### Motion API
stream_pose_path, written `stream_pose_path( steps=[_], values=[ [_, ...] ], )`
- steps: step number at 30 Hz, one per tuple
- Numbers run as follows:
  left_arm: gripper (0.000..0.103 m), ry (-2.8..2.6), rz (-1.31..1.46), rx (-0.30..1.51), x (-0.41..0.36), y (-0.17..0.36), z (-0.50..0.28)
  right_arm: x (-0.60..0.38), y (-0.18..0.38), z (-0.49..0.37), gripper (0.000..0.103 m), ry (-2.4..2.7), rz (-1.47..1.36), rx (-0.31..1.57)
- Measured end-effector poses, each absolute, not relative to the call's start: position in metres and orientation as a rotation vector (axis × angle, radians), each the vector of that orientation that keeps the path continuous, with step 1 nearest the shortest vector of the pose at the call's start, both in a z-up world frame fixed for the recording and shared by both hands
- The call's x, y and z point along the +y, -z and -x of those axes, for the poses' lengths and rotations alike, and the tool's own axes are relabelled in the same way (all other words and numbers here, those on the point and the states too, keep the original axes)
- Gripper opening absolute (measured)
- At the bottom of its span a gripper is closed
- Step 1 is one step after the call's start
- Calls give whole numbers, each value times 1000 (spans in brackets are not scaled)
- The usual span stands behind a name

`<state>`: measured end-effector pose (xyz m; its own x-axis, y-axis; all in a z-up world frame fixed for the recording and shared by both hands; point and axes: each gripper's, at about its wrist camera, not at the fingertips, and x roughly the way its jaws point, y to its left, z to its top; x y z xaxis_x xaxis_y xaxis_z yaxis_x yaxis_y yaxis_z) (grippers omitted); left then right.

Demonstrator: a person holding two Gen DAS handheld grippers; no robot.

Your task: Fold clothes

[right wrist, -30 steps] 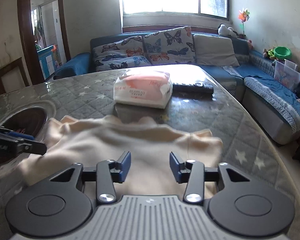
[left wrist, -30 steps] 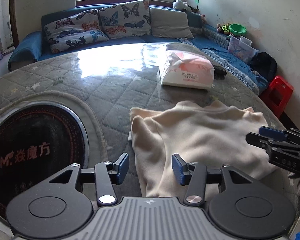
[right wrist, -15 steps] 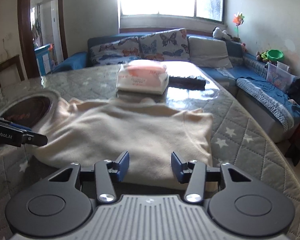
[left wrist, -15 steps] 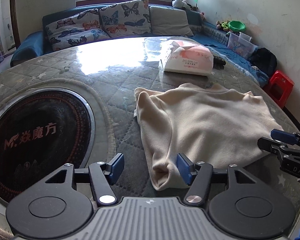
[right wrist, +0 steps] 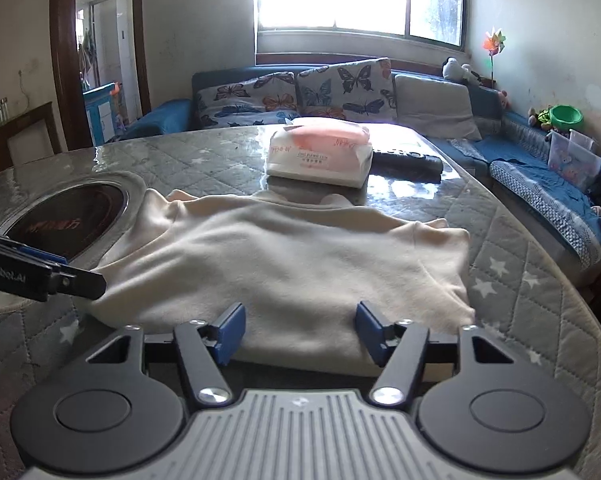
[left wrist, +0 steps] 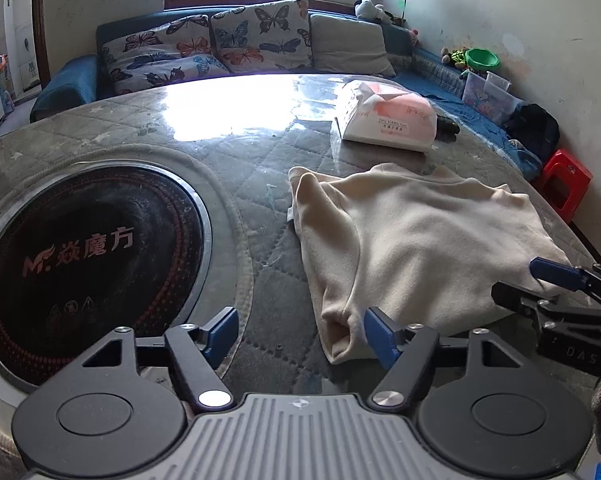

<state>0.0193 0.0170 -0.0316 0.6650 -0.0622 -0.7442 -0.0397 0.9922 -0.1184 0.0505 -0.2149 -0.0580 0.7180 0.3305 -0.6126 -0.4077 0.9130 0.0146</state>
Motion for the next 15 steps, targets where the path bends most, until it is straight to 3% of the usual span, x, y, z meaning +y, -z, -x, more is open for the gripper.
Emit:
stream_pose_path(
  steps=[8,15],
  values=[
    [96,22,115,841,15,30,-5,-219,53,-36,85,-393,82,634],
    [103,44,109,836,12,29,10,-223,51,-19,97,-357,69,613]
  ],
)
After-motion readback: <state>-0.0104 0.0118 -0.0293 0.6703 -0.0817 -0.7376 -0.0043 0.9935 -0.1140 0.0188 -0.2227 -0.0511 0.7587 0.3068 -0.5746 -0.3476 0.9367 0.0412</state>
